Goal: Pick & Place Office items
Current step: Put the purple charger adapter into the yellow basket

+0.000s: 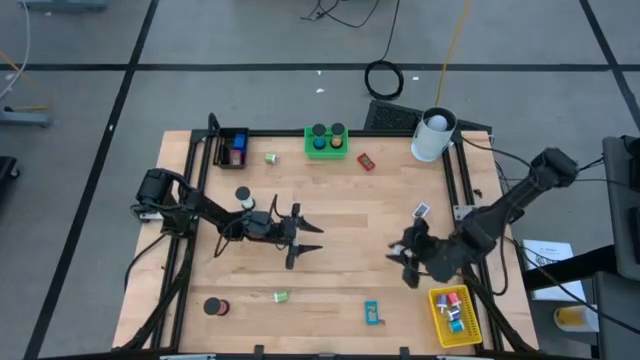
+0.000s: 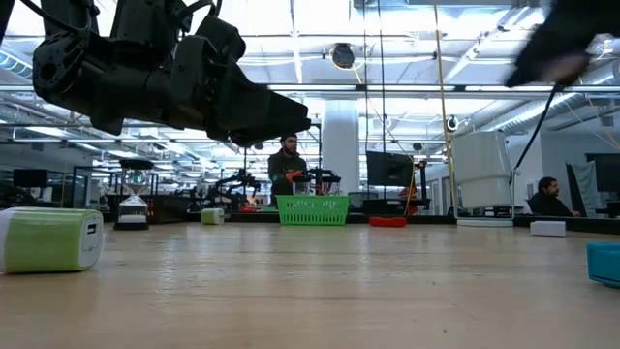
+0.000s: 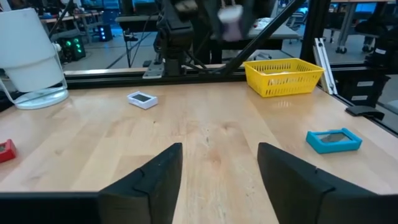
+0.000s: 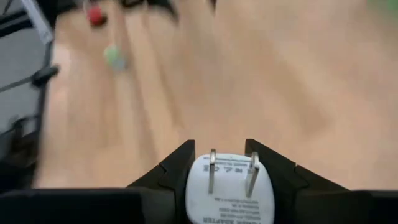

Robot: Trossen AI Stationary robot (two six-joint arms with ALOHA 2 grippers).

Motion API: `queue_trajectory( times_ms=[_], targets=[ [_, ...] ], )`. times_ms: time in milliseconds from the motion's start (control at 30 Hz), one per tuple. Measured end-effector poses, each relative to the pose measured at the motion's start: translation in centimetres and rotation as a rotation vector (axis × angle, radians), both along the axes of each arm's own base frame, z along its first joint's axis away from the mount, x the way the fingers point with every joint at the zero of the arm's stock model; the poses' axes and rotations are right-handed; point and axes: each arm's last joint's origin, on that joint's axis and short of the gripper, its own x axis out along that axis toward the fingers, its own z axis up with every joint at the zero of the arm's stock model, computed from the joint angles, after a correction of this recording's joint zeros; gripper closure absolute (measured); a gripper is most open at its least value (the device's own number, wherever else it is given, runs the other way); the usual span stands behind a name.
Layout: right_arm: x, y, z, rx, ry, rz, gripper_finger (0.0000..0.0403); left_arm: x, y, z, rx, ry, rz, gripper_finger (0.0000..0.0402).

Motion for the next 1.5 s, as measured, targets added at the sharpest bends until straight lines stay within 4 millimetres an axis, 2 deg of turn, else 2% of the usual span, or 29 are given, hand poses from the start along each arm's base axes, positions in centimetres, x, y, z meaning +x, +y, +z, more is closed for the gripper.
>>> queue_trajectory(
  times_ms=[167, 300, 533, 667, 900, 1200, 1500],
  targets=[
    [-1.7, 2.1, -0.5, 0.278, 0.135, 0.064, 0.0283, 0.0, 0.0, 0.0, 0.000, 0.001, 0.000, 0.0209],
    [-3.3, 3.7, -0.9, 0.479, 0.308, 0.092, 0.0283, 0.0, 0.0, 0.0, -0.001, 0.001, 0.000, 0.0218],
    [-5.3, 5.5, -1.6, 0.767, 0.651, -0.014, 0.0283, 0.0, 0.0, 0.0, -0.001, 0.001, 0.000, 0.0220],
    [-6.8, 5.7, -2.1, 0.775, 0.792, -0.128, 0.0283, 0.0, 0.0, -0.2, 0.000, 0.015, 0.000, 0.0220],
    [-7.8, 7.1, -3.1, 0.764, 0.859, -0.184, 0.0280, 0.0, 0.0, -0.3, 0.000, 0.032, -0.009, 0.0220],
    [-7.3, 8.7, -4.7, 0.745, 0.870, -0.165, 0.0275, -0.1, -0.1, -0.3, -0.003, 0.035, -0.008, 0.0220],
    [-7.0, 9.3, -5.2, 0.755, 0.904, -0.138, 0.0243, -0.1, 0.0, -0.4, -0.002, 0.045, -0.006, 0.0220]
  ],
)
